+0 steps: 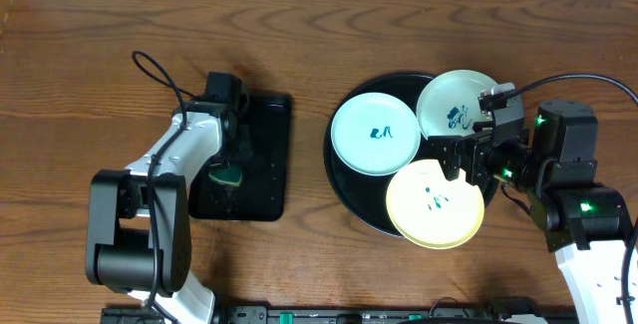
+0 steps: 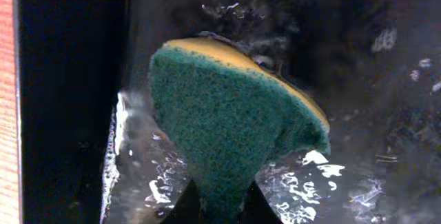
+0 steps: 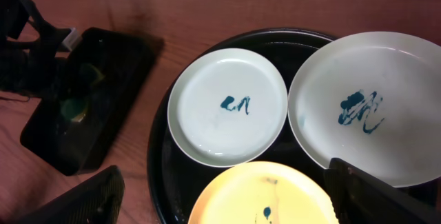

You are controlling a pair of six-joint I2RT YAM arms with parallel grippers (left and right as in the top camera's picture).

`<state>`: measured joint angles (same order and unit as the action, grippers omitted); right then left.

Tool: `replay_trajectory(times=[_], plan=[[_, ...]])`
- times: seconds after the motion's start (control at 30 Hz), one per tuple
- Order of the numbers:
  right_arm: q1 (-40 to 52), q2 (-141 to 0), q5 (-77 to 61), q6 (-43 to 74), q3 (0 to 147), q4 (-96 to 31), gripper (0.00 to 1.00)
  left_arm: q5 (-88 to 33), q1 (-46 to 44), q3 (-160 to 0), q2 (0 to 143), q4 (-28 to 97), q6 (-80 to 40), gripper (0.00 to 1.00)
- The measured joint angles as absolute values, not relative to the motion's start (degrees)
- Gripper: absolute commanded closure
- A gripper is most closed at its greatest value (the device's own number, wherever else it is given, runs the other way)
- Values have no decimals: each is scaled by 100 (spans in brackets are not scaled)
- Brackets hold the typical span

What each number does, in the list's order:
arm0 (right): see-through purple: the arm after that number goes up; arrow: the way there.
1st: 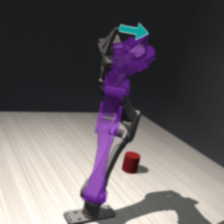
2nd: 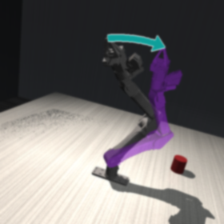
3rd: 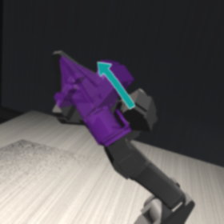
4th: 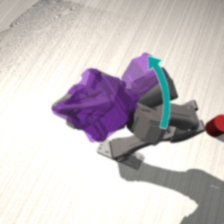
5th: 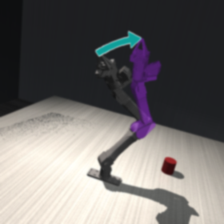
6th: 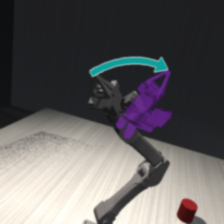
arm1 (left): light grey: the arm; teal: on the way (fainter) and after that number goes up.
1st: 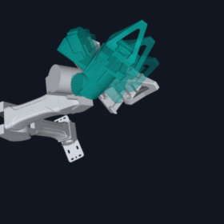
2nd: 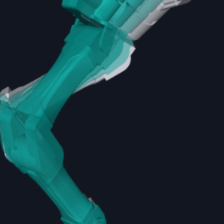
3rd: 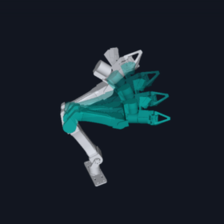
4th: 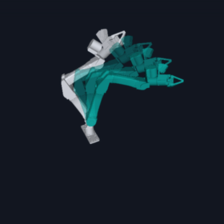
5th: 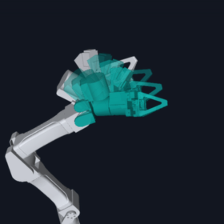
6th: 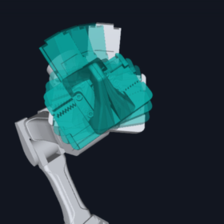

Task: Clean dirty plates on tray and stack at the side

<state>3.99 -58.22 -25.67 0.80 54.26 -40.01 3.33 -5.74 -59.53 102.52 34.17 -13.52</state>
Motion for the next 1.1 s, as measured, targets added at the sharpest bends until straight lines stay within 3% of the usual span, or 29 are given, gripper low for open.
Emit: replay_trajectory(times=[0.4,0.7,1.1], plan=[[475,-6154,-2445,80,5428,-3913,14,-386,-672,-5948,9487,3433,-1354,93],[1059,-7185,-2287,207,5428,-3020,38,-902,-827,-5948,9494,3450,-1354,92],[1643,-9019,-1297,1000,5435,-2265,48,-915,-832,-5948,9494,3557,-1354,93]])
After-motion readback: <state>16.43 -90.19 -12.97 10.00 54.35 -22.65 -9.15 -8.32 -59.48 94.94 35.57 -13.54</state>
